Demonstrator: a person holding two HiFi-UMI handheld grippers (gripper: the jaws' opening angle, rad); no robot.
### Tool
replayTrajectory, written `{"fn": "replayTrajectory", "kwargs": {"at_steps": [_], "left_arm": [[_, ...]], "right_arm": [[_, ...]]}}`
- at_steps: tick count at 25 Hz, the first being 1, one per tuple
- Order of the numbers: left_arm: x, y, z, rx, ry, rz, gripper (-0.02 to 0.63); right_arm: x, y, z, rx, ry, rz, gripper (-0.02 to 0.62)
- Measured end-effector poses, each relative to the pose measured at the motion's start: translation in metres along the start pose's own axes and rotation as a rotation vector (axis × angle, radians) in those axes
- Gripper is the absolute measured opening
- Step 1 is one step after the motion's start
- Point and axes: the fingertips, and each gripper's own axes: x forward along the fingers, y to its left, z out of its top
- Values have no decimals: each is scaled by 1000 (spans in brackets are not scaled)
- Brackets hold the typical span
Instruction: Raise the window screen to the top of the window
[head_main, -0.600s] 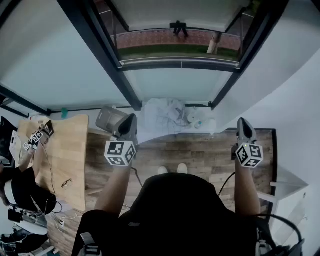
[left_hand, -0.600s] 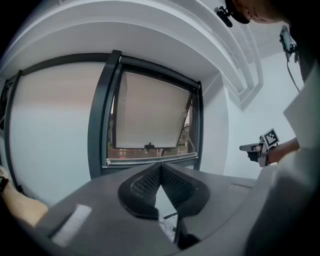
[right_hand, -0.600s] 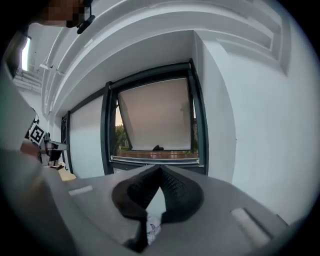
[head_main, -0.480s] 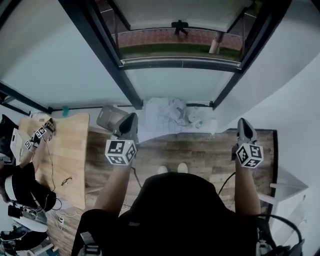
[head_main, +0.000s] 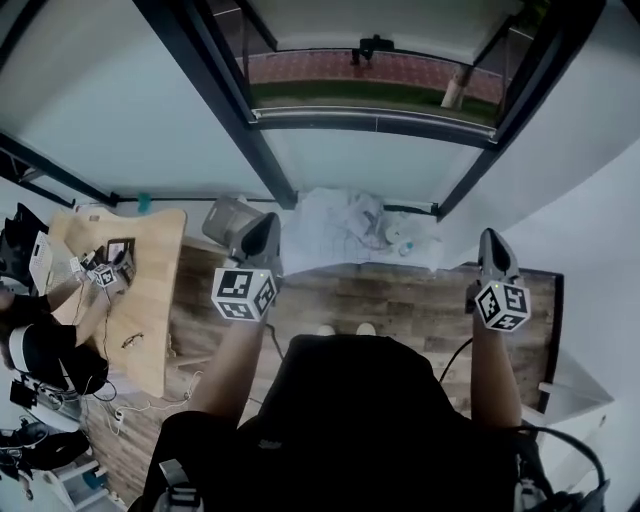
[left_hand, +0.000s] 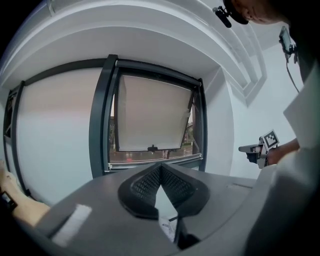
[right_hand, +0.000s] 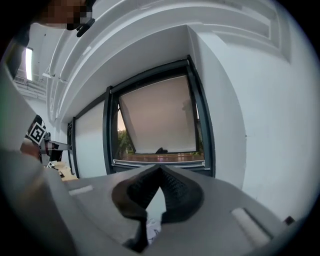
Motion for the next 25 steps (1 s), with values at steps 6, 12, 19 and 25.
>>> {"fn": "replayTrajectory", "kwargs": {"at_steps": [6, 12, 19, 25], "left_arm": [[15, -21, 7, 43, 2, -6, 6], [44, -21, 15, 57, 11, -32, 6], [112, -9, -5, -5, 34, -124, 6], [180, 26, 1, -25, 18, -178, 6]], "right_arm": [[15, -18, -8, 25, -20, 14, -2], [38, -22, -12, 41, -26, 23, -2], [79, -40, -17, 130, -10, -39, -2], [132, -39, -17, 126, 15, -92, -2]]}}
